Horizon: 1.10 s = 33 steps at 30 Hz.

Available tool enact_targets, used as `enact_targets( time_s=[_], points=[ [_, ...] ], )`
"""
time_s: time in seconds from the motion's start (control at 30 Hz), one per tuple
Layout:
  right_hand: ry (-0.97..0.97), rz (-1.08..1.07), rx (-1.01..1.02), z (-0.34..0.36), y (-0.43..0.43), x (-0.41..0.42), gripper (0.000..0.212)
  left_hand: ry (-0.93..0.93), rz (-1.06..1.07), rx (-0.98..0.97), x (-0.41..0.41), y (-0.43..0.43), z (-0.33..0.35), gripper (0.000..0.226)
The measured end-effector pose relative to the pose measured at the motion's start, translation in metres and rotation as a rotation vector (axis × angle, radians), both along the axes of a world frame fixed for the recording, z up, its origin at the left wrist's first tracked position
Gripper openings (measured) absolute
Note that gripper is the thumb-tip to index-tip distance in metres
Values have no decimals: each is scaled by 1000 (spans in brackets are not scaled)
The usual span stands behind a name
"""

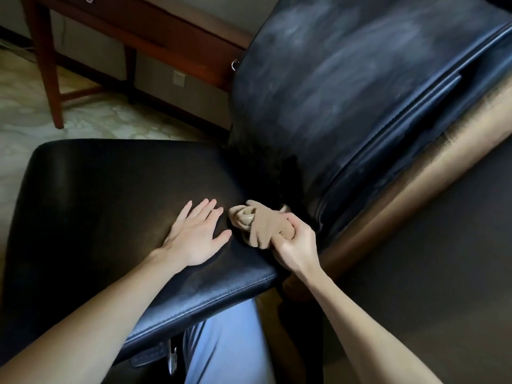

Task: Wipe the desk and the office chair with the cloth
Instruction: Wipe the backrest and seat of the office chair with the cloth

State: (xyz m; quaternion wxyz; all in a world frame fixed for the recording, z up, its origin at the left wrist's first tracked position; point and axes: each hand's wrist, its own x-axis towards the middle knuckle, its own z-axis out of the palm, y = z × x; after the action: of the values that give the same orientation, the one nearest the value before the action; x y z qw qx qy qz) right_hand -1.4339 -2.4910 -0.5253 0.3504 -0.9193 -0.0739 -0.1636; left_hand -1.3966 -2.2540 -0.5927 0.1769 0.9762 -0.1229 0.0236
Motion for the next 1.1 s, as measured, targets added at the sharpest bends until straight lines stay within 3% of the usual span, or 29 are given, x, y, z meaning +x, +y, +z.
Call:
enact_targets(
  time_s=[0.1, 0.13, 0.2, 0.3, 0.4, 0.57, 0.7, 0.83, 0.93, 1.0, 1.1],
  points=[
    [-459, 281, -663, 12, 8, -5, 22, -17, 1, 12, 1, -1, -2, 70],
    [-632, 355, -808, 19, 10, -5, 15, -17, -8, 5, 0, 0, -1, 69],
    [-846, 430, -878, 40, 13, 4, 13, -32, -18, -19, 0, 1, 2, 69],
    [-865, 446, -972, 67, 10, 27, 23, -29, -24, -18, -2, 1, 4, 71],
    [-622, 495, -1193, 53, 12, 35, 8, -9, -6, 2, -2, 1, 2, 71],
    [-233, 441, -856, 17, 0, 54, 43, -18, -3, 22, -1, -3, 0, 74],
    [24, 274, -466, 9, 5, 74, 39, -41, 17, 39, -1, -10, -4, 76],
    [327, 22, 273, -8, 20, 92, 28, -56, 39, 35, -1, -15, -5, 77],
    [426, 66, 720, -11, 21, 98, 18, -54, 37, 37, 0, -15, -5, 77],
    [481, 97, 802, 2, 22, 90, 15, -64, 34, 39, 0, -14, -4, 76],
    [437, 100, 759, 17, 29, 72, 21, -96, 34, 33, -2, -12, -2, 70]
  ],
)
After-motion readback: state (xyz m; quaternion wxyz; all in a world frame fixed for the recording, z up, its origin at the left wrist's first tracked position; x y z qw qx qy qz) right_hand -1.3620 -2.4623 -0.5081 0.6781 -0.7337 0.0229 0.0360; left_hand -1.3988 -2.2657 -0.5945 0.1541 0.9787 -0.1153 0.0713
